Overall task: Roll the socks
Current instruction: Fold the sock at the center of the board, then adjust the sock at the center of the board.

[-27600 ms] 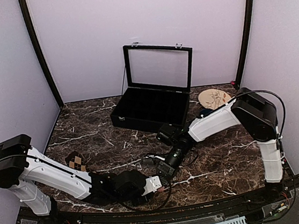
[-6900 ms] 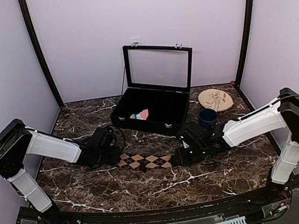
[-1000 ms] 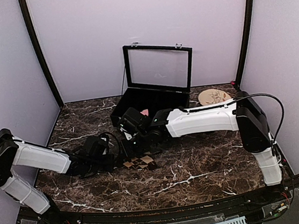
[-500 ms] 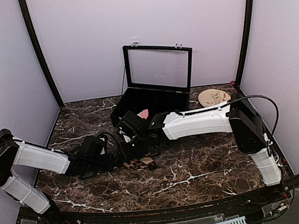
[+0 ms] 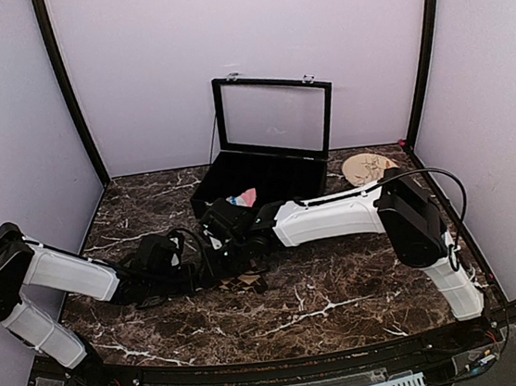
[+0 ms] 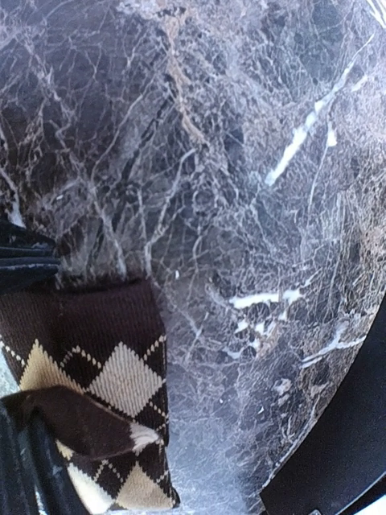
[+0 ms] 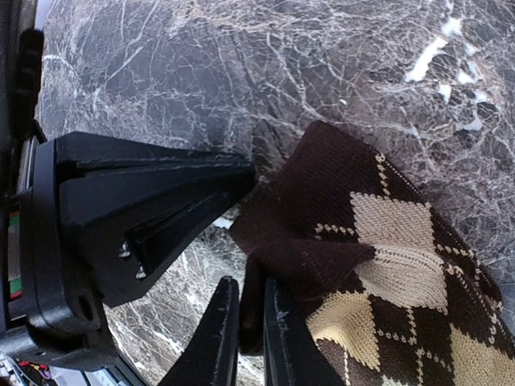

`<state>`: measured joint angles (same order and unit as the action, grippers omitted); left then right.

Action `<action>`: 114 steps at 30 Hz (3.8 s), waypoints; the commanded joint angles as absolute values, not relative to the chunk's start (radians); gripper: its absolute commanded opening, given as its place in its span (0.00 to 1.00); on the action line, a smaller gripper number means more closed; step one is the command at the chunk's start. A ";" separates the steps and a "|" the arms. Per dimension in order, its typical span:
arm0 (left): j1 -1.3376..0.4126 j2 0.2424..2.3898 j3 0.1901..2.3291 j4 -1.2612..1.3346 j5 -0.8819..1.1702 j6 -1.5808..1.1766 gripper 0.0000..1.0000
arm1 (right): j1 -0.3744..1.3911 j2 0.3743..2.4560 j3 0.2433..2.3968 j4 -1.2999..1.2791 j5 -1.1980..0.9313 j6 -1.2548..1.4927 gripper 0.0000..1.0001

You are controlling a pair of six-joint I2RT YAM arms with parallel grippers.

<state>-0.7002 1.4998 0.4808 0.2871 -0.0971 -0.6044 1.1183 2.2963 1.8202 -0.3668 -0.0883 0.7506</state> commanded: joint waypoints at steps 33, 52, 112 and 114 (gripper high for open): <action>-0.682 1.338 0.479 0.195 -0.186 -0.566 0.12 | 1.098 2.120 1.612 -0.165 -0.075 0.764 0.24; -0.737 1.413 0.669 0.082 0.063 -0.283 0.50 | 1.090 1.876 1.255 -0.146 0.161 0.780 0.28; -0.868 1.614 0.917 -0.161 -0.271 -0.222 0.00 | 1.080 1.833 1.101 -0.067 0.160 0.793 0.29; -0.869 1.605 0.919 -0.164 -0.267 -0.224 0.00 | 1.081 1.836 1.096 -0.060 0.157 0.791 0.32</action>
